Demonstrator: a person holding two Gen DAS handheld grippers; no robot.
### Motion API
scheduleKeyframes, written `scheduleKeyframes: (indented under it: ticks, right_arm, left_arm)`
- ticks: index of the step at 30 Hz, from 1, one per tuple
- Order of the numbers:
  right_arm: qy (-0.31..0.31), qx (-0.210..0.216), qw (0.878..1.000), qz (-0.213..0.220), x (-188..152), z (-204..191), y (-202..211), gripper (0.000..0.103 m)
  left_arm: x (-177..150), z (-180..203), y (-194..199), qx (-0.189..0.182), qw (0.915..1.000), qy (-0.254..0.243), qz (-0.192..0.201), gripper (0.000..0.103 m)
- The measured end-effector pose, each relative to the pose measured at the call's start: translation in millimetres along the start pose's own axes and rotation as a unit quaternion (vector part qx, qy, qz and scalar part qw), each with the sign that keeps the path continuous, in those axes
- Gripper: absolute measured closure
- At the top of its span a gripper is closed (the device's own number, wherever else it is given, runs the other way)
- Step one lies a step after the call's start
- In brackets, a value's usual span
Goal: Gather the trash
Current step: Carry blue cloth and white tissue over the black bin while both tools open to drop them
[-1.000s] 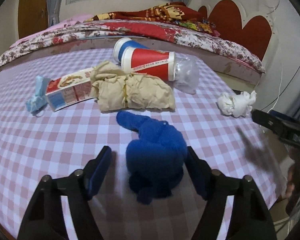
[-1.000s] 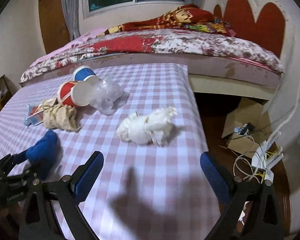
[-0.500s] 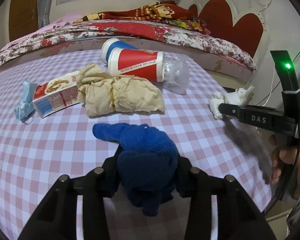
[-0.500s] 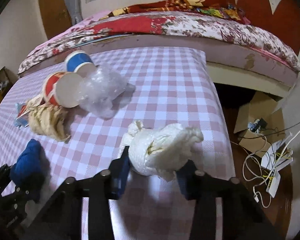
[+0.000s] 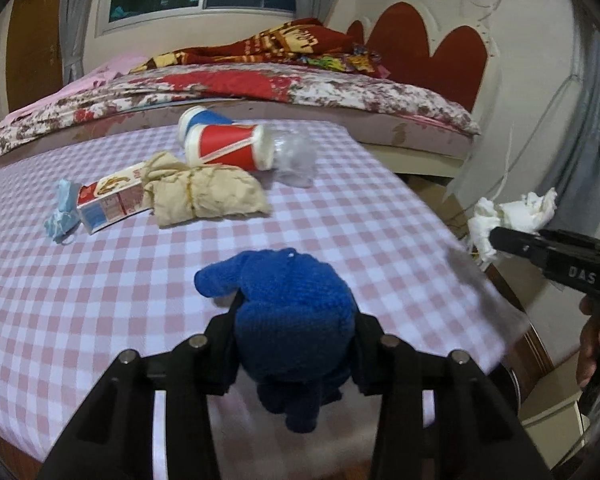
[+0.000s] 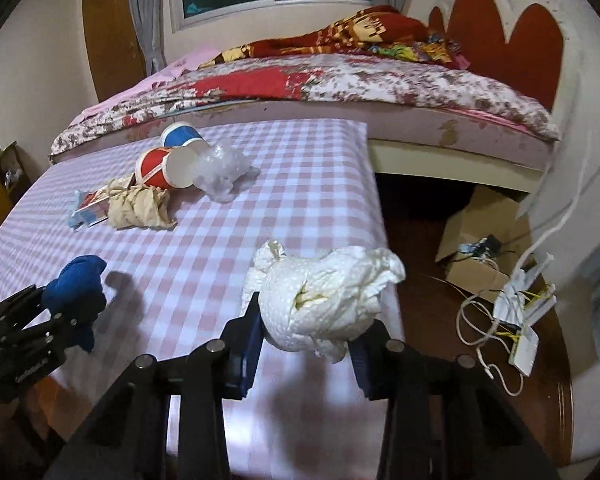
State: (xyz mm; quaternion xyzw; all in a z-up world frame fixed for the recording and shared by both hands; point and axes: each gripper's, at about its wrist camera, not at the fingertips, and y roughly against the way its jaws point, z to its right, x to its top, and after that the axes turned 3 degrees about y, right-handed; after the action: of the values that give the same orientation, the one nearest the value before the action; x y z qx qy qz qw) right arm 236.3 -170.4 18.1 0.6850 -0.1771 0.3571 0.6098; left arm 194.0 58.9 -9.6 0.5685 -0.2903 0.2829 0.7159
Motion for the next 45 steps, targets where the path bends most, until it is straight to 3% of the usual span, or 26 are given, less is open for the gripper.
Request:
scheduleKeyframes:
  ticks: [15, 33, 40, 45]
  right_arm:
    - [-0.053, -0.032, 0.998, 0.022, -65.1, 41.8, 85.3, 0.062]
    - [-0.115, -0.060, 0.992, -0.005, -137.3, 114.2, 105.2, 0.062]
    - [-0.077, -0.066, 0.995, -0.020, -148.6, 117.7, 103.3, 0.062]
    - [-0.058, -0.063, 0.994, -0.062, -167.8, 124.5, 88.3, 0.062]
  left_arm:
    - [-24.9, 64.1, 35.3, -0.044, 0.9976, -0.053, 0.012, 0.059]
    - [-59.8, 162.5, 29.3, -0.102, 0.9862, -0.130, -0.014, 0.059]
    - [-81.9, 193.0, 16.5, -0.135, 0.9765, -0.161, -0.047, 0.059]
    - [-102.0, 205.5, -0.8, -0.165, 0.9679, -0.172, -0.081, 0.059]
